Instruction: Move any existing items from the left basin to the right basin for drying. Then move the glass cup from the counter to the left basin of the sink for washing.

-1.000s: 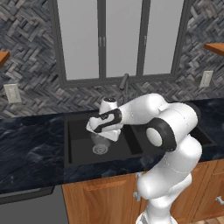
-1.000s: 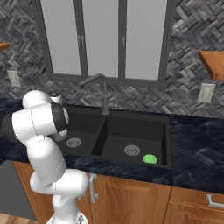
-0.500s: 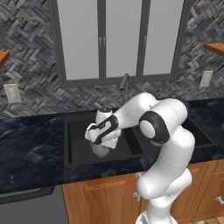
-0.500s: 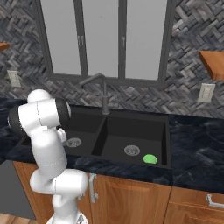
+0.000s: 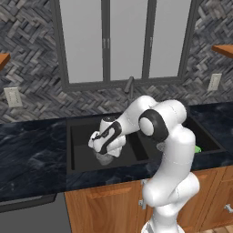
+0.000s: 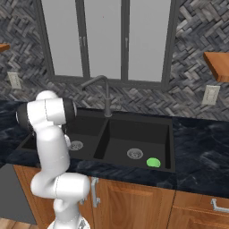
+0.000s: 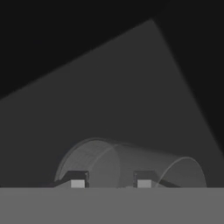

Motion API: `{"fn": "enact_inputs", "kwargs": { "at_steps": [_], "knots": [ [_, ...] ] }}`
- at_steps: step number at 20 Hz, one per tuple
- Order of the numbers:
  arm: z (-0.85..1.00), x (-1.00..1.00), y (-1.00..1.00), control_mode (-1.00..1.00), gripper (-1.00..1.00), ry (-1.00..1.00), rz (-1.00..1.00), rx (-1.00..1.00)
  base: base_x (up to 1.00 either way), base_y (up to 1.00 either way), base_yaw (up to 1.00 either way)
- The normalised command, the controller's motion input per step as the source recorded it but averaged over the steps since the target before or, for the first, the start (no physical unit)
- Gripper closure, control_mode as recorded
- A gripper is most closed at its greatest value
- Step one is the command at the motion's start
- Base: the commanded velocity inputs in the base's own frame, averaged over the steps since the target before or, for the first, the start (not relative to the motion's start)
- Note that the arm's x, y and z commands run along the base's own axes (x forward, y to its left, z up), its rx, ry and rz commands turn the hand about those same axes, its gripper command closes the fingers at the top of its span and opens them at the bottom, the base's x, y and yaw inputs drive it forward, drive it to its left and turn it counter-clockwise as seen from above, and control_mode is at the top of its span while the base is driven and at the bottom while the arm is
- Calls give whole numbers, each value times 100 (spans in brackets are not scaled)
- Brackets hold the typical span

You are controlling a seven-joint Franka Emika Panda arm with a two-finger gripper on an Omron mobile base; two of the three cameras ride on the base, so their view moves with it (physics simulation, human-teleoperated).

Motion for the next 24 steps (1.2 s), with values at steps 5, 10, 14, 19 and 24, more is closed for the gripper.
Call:
{"fn": "enact_inputs", "kwargs": {
  "at_steps": [5, 10, 14, 19, 24],
  "knots": [
    [-20, 38, 2, -100, 100, -4, 4, 0, 0, 0, 0],
    [-17, 45, 3, -100, 100, -4, 4, 0, 0, 0, 0],
    [-28, 14, 1, -100, 100, 0, 5, 0, 0, 0, 0],
    [-31, 11, 0, -100, 100, 0, 5, -1, 0, 0, 0],
    [-25, 22, 0, -100, 100, 0, 4, 0, 0, 0, 0]
  ]
}}
